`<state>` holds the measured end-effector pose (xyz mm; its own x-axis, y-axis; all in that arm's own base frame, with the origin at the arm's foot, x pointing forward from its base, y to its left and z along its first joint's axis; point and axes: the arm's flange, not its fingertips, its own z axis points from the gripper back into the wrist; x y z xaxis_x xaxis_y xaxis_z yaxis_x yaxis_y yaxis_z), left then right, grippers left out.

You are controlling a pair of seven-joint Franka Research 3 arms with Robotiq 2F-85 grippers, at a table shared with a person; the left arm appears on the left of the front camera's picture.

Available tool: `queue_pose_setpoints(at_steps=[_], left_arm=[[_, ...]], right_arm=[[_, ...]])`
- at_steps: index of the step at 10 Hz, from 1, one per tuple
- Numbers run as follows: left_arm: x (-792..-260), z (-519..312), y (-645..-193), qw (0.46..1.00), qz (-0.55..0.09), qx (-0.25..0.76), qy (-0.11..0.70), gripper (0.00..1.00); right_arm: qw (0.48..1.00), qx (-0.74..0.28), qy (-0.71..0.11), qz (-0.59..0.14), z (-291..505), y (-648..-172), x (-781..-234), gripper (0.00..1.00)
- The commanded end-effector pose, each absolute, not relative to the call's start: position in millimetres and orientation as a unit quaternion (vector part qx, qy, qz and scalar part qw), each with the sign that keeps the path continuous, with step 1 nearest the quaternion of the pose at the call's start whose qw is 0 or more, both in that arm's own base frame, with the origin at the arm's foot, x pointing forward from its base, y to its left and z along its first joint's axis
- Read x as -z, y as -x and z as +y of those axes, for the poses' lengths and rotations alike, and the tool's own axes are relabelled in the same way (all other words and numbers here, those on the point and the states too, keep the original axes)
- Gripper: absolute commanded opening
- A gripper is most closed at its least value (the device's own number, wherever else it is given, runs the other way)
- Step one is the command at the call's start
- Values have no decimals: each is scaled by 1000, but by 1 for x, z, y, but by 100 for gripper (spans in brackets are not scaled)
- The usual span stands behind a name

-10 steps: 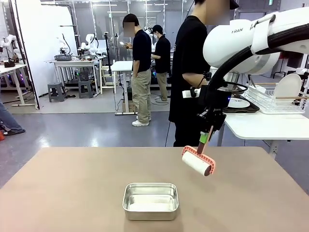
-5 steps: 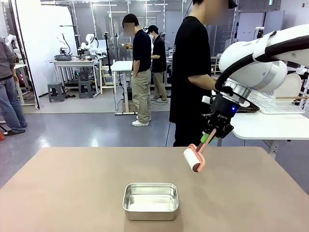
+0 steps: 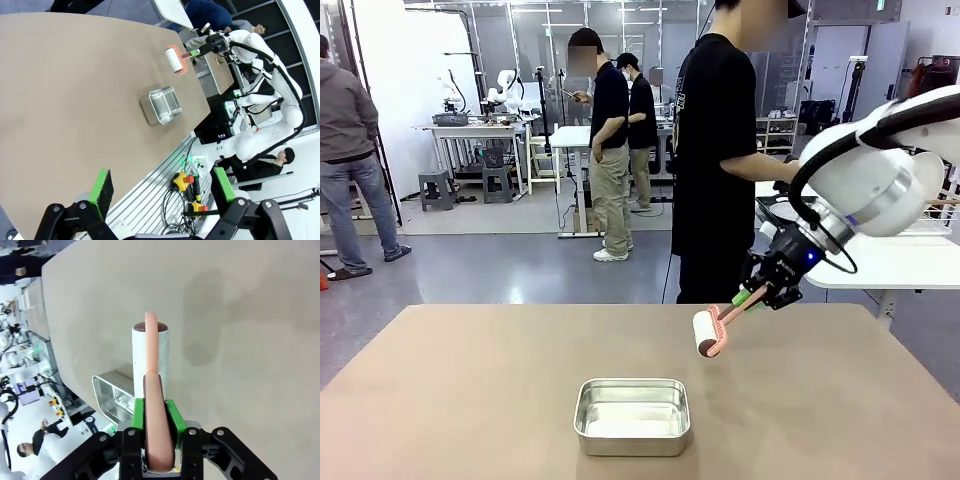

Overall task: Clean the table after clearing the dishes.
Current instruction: When the right (or left) Handle tray is removed, use the right hand (or left hand) to clean the right (or left) side of the table with the Lint Roller.

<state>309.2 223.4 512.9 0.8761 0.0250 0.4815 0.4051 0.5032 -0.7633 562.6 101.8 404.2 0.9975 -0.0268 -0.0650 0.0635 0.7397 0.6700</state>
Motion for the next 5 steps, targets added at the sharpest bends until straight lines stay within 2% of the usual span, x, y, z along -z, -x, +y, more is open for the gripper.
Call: queue_pose_setpoints(at_steps=[1, 3, 5], left_arm=[[-515, 224, -305, 836, -225, 118, 486, 100], [-515, 224, -305, 836, -225, 118, 486, 100], [-515, 224, -305, 836, -225, 118, 486, 100]], right_arm=[[914, 19, -404, 10, 88, -568, -380, 22], [907, 11, -419, 28, 78, -577, -354, 22], [910, 9, -415, 14, 78, -580, -340, 22]])
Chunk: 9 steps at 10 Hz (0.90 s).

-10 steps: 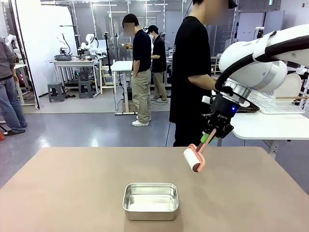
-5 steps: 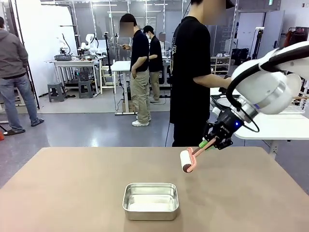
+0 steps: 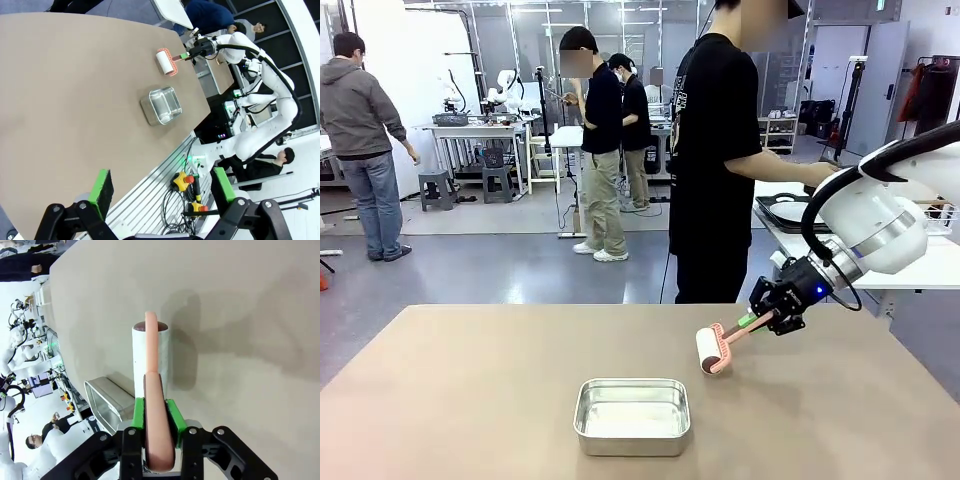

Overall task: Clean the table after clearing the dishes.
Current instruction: When the right (or left) Handle tray is removed, use the right hand (or left hand) to clean the right (or left) side of the table with the Lint Roller.

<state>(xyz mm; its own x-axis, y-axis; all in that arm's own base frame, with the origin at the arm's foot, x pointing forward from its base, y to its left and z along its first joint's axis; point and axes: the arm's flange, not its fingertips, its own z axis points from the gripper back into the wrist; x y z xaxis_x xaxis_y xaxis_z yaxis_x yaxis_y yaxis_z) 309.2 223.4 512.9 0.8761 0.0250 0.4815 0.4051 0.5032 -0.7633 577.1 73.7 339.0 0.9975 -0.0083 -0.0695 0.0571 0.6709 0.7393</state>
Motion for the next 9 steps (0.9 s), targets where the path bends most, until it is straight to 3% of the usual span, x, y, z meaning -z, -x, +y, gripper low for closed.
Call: queue_pose_setpoints(at_steps=[1, 9], left_arm=[[-515, 224, -305, 836, -225, 118, 486, 100], [-515, 224, -305, 836, -225, 118, 486, 100]], right_arm=[[916, 13, -402, 4, 80, -581, -334, 22], [914, 39, -403, -11, 68, -579, -298, 22]])
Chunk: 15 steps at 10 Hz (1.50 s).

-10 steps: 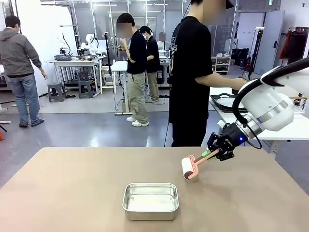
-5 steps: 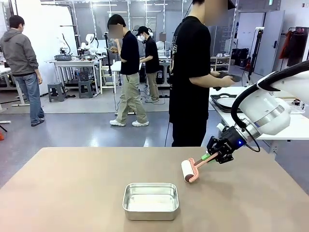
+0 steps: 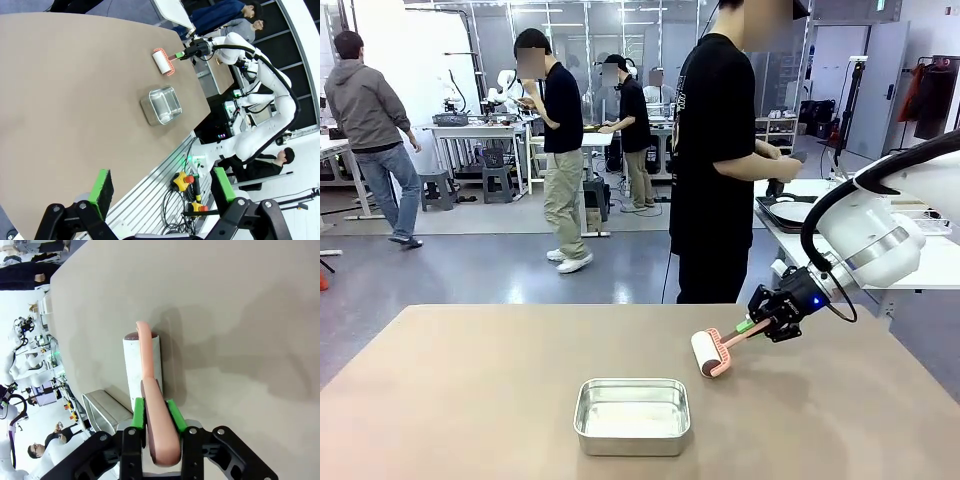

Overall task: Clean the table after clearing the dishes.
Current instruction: When the right (or left) Handle tray is removed, use the right hand (or left hand) to clean the right (or left) side of the table with the Lint Roller.

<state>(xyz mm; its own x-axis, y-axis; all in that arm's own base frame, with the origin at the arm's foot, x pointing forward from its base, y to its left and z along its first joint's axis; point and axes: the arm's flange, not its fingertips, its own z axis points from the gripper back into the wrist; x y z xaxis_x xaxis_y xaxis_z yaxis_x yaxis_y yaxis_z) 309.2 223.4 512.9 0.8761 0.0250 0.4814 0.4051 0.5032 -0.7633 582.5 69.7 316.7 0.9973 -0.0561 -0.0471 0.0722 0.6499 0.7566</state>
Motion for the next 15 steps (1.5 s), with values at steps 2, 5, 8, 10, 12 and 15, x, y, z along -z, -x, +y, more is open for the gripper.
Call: queue_pose_setpoints(at_steps=[2, 5, 8, 10, 12, 15], left_arm=[[-515, 224, -305, 836, -225, 118, 486, 100], [-515, 224, -305, 836, -225, 118, 486, 100], [-515, 224, -305, 836, -225, 118, 486, 100], [-515, 224, -305, 836, -225, 118, 486, 100], [-515, 224, -305, 836, -225, 118, 486, 100], [-515, 224, -305, 836, -225, 118, 486, 100]], right_arm=[[925, 35, -378, -14, 65, -571, -296, 22], [941, 41, -335, -26, 54, -555, -296, 22], [958, 35, -282, -43, 44, -543, -296, 22], [968, 50, -241, -54, 28, -541, -297, 22], [980, 58, -180, -59, 18, -540, -301, 22], [989, 61, -120, -68, 9, -543, -315, 22]])
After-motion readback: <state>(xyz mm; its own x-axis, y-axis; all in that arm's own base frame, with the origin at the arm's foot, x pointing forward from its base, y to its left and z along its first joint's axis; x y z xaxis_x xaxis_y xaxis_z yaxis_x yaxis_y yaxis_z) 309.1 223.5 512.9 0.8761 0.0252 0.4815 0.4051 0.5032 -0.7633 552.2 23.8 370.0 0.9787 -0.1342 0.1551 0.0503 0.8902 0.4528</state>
